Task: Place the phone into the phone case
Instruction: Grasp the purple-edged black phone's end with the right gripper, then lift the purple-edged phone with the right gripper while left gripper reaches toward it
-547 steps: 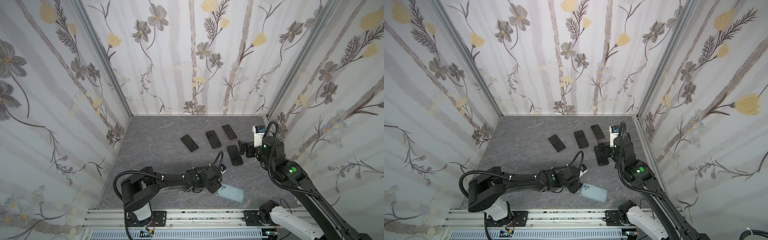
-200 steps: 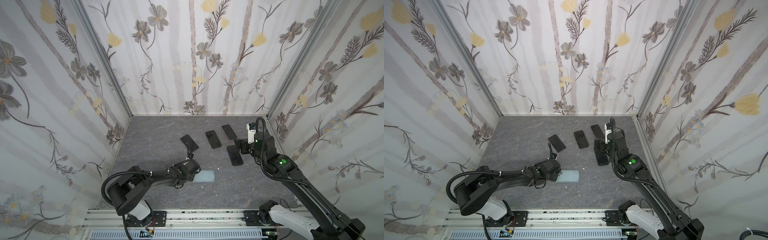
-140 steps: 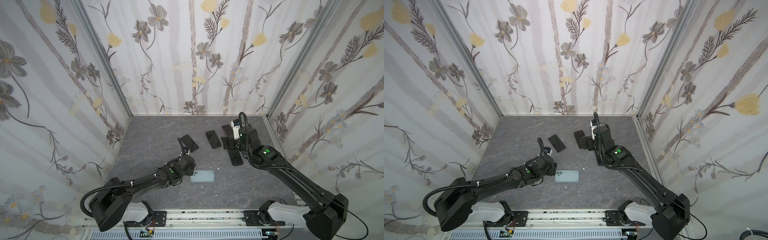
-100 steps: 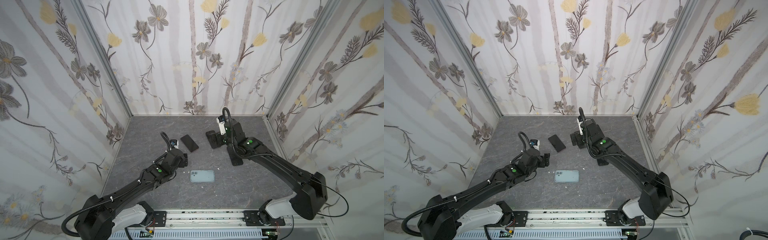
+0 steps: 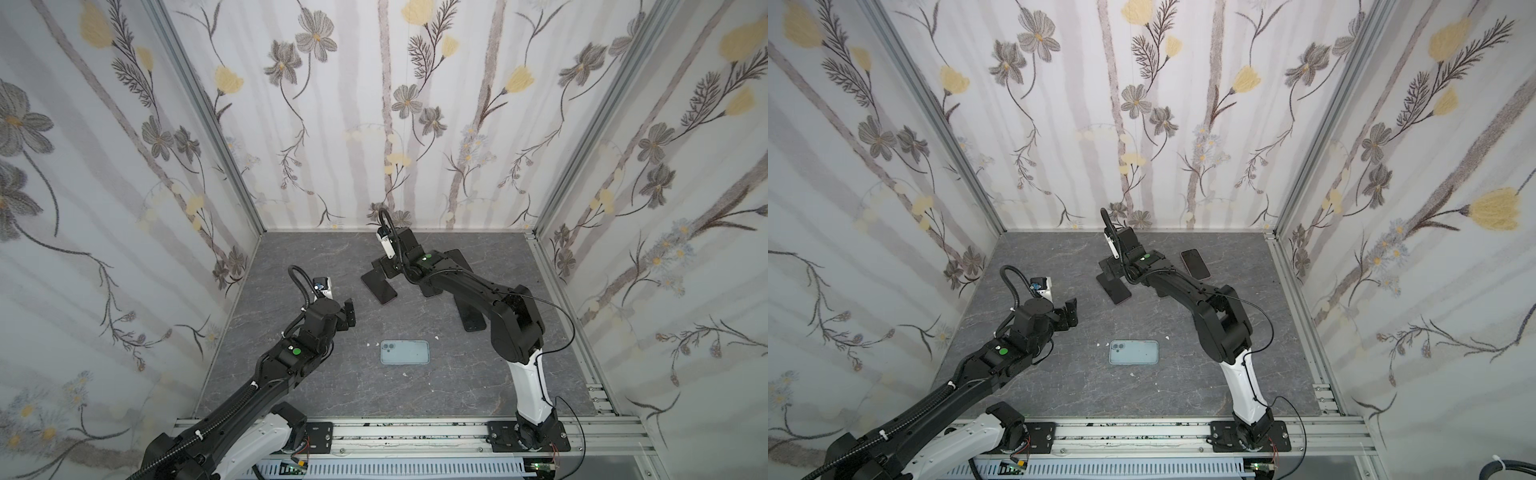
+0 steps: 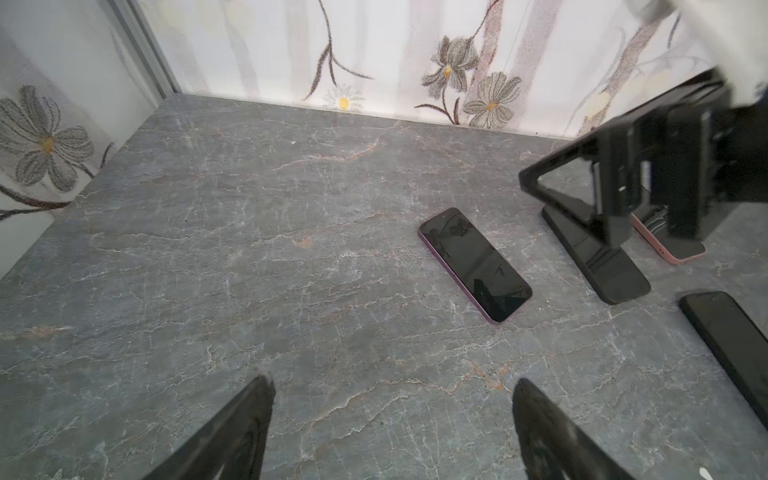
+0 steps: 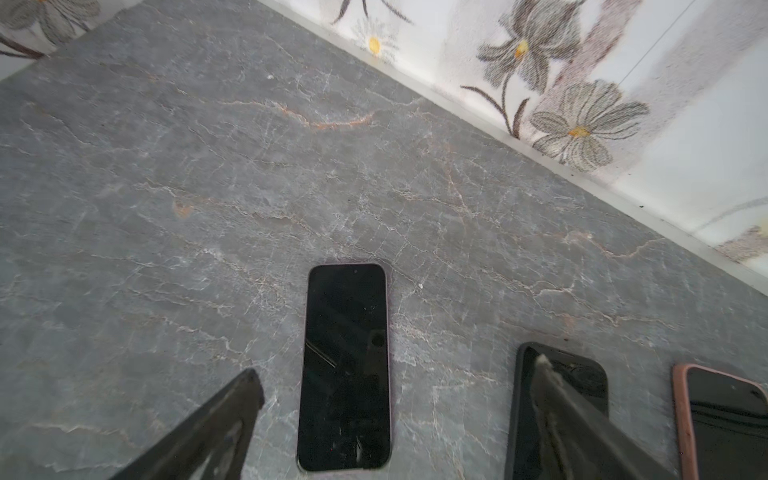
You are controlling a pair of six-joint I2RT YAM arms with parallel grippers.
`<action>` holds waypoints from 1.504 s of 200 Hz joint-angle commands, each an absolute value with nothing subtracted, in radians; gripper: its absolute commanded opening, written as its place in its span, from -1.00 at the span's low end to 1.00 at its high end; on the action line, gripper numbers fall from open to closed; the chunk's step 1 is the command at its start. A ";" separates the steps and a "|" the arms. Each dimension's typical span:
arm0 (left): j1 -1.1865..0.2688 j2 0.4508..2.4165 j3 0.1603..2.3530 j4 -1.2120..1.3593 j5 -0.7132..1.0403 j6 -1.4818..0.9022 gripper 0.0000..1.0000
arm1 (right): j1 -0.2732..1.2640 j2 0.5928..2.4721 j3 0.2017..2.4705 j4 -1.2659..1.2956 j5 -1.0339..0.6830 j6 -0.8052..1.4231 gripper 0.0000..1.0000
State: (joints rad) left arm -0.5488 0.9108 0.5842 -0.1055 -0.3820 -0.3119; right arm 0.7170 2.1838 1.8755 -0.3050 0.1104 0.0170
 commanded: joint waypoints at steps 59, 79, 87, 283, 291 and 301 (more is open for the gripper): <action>-0.490 0.932 0.574 -0.038 -0.359 -0.287 0.80 | 0.728 2.365 1.959 -0.358 0.061 0.020 0.99; -0.483 0.946 0.573 -0.031 -0.345 -0.291 0.80 | 0.727 2.393 1.960 -0.375 0.045 0.017 0.99; -0.482 0.952 0.578 -0.032 -0.345 -0.294 0.80 | 0.727 2.401 1.960 -0.380 0.037 0.018 1.00; -0.460 0.976 0.584 -0.029 -0.327 -0.308 0.80 | 0.728 2.426 2.016 -0.581 0.050 -0.027 0.30; -0.459 0.982 0.586 -0.027 -0.320 -0.311 0.80 | 0.727 2.418 2.016 -0.584 0.050 -0.026 0.27; -0.455 0.991 0.593 -0.026 -0.309 -0.316 0.80 | 0.727 2.407 2.013 -0.589 0.051 -0.028 0.26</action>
State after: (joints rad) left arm -0.4606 0.9768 0.5777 -0.0574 -0.3309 -0.2935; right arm 0.7273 2.4378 2.0167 -0.5224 0.0288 -0.0021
